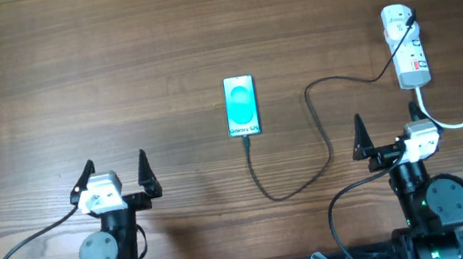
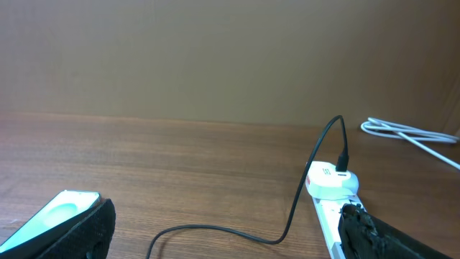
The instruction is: Plug charger to phone and switch on socket
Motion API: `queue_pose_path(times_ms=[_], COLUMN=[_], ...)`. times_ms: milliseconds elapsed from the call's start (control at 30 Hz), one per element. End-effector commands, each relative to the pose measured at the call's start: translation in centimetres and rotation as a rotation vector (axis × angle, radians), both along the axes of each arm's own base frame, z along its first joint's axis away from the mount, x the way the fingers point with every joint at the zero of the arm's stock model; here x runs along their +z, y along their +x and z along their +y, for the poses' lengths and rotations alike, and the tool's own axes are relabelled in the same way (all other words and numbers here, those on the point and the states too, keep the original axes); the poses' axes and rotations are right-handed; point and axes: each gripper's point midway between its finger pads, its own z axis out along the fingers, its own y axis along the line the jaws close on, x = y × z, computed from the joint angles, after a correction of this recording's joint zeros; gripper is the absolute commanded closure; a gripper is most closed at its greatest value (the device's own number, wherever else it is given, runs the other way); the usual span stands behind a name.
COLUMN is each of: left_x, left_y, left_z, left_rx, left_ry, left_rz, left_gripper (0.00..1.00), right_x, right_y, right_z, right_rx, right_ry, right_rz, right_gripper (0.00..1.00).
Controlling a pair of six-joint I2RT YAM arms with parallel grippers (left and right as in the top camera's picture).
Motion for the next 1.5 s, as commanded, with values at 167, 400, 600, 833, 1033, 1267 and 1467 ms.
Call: queue_pose_path(times_ms=[167, 400, 600, 833, 1033, 1267, 1467], left_x=[-0.19, -0.19, -0.19, -0.19, -0.19, -0.19, -0.19], left_y=[0.00, 0.00, 0.00, 0.00, 0.00, 0.00, 0.00], left_z=[0.06, 0.07, 0.06, 0.07, 0.07, 0.06, 0.06], left_rx=[0.001, 0.001, 0.001, 0.001, 0.001, 0.001, 0.001], left_ry=[0.004, 0.004, 0.004, 0.004, 0.004, 0.004, 0.004], left_rz=[-0.004, -0.004, -0.004, -0.004, -0.004, -0.004, -0.004], left_gripper=[0.00, 0.00, 0.00, 0.00, 0.00, 0.00, 0.00], right_x=[0.19, 0.18, 0.18, 0.18, 0.18, 0.18, 0.18], right_y=[-0.04, -0.03, -0.04, -0.03, -0.03, -0.03, -0.04], right_z=[-0.13, -0.18, -0.17, -0.18, -0.18, -0.18, -0.17], right_rx=[-0.010, -0.012, -0.012, -0.012, -0.012, -0.012, -0.012], right_ry=[-0.001, -0.051, -0.051, -0.051, -0.051, -0.051, -0.051], right_rz=[-0.011, -0.014, -0.014, -0.014, -0.014, -0.014, -0.014], right_gripper=[0.00, 0.00, 0.00, 0.00, 0.00, 0.00, 0.00])
